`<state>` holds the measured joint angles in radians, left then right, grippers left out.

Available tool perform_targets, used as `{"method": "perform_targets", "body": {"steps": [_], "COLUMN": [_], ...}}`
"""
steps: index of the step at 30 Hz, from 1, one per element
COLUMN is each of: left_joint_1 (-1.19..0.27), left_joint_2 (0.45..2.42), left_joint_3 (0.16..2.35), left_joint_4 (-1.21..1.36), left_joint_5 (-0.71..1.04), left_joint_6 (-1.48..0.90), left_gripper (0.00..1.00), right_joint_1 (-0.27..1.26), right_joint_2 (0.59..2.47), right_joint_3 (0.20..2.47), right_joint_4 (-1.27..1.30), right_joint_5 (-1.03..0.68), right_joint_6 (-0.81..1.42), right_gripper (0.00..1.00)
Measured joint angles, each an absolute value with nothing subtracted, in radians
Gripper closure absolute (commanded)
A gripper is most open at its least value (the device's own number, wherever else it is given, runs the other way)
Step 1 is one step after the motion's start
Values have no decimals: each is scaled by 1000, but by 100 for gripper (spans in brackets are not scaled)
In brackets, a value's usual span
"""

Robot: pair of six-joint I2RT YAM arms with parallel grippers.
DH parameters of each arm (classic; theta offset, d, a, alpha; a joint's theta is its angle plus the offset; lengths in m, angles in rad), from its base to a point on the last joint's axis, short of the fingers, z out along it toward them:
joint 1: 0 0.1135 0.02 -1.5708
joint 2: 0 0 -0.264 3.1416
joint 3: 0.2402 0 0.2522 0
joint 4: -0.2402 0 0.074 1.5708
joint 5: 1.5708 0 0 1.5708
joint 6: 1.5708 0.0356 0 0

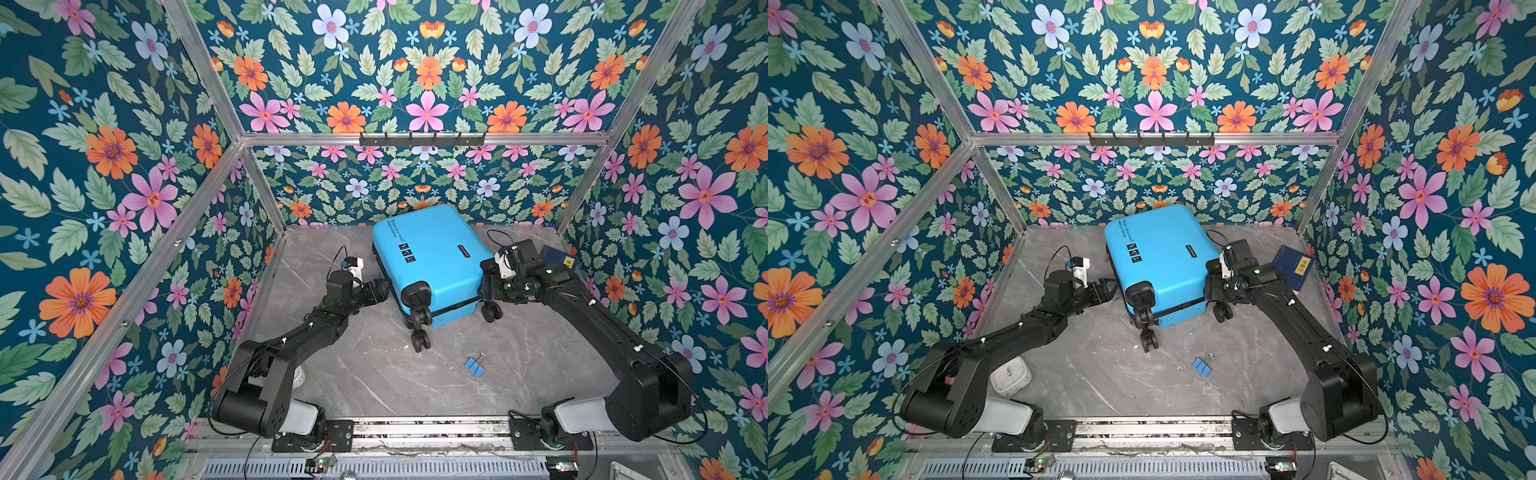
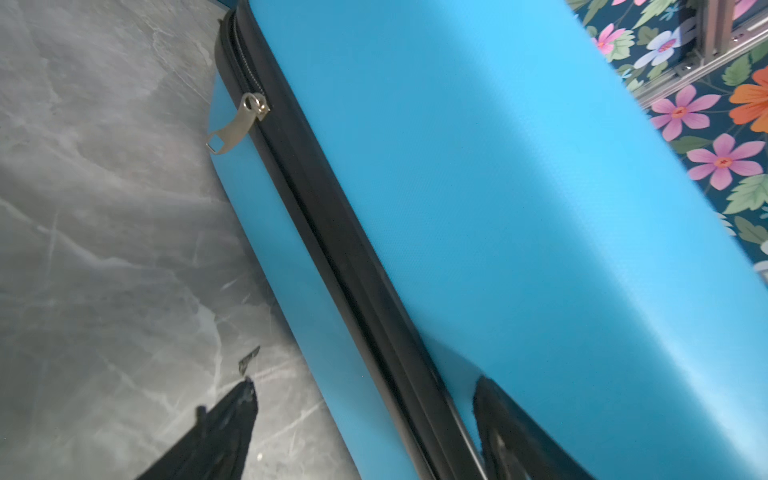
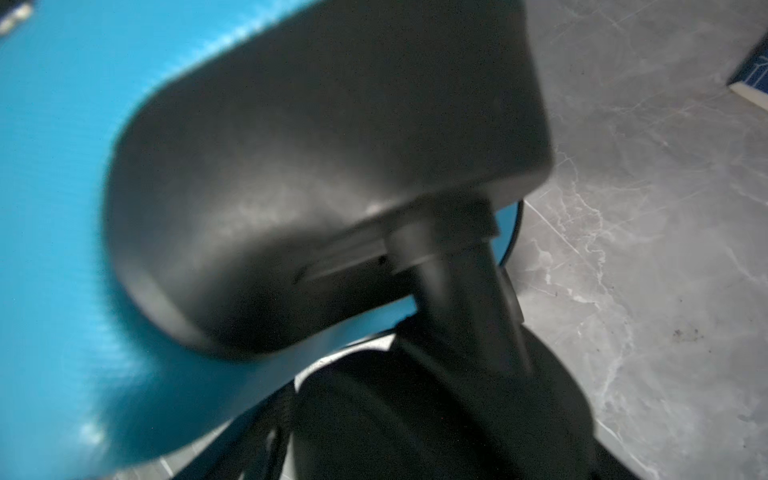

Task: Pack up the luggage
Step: 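Grasp the suitcase near its wheels with both grippers and turn it further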

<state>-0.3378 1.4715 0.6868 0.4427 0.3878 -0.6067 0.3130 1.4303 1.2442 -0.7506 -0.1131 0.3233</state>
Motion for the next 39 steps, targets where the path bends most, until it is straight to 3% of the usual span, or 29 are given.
{"method": "perform_targets", "body": {"steps": [3, 8, 12, 18, 23, 27, 33, 39], "left_joint_1": [-338, -335, -337, -332, -331, -332, -331, -332], "left_joint_2": [1549, 1672, 1662, 1435, 1165, 995, 884, 885], "left_joint_3": [760, 886, 881, 701, 557, 522, 536, 553], "left_joint_4": [450, 462, 478, 483, 468, 448, 450, 440], "left_joint_5": [387, 379, 390, 352, 255, 176, 93, 58], "left_joint_6": [-611, -614, -599, -561, -511, -450, -387, -403], "left_gripper": [15, 17, 17, 16, 1, 0, 0, 0], "right_joint_1": [309, 288, 259, 255, 257, 256, 255, 255], "right_joint_2": [1480, 1549, 1546, 1420, 1304, 1227, 1067, 1099], "right_joint_3": [1287, 1359, 1375, 1318, 1273, 1241, 1130, 1211], "right_joint_4": [-745, -739, -730, -748, -773, -765, -625, -585], "right_joint_5": [-110, -125, -131, -109, -85, -49, -58, -184], "right_joint_6": [334, 334, 345, 350, 349, 370, 421, 469], "right_gripper": [17, 5, 3, 3, 3, 2, 1, 1]}}
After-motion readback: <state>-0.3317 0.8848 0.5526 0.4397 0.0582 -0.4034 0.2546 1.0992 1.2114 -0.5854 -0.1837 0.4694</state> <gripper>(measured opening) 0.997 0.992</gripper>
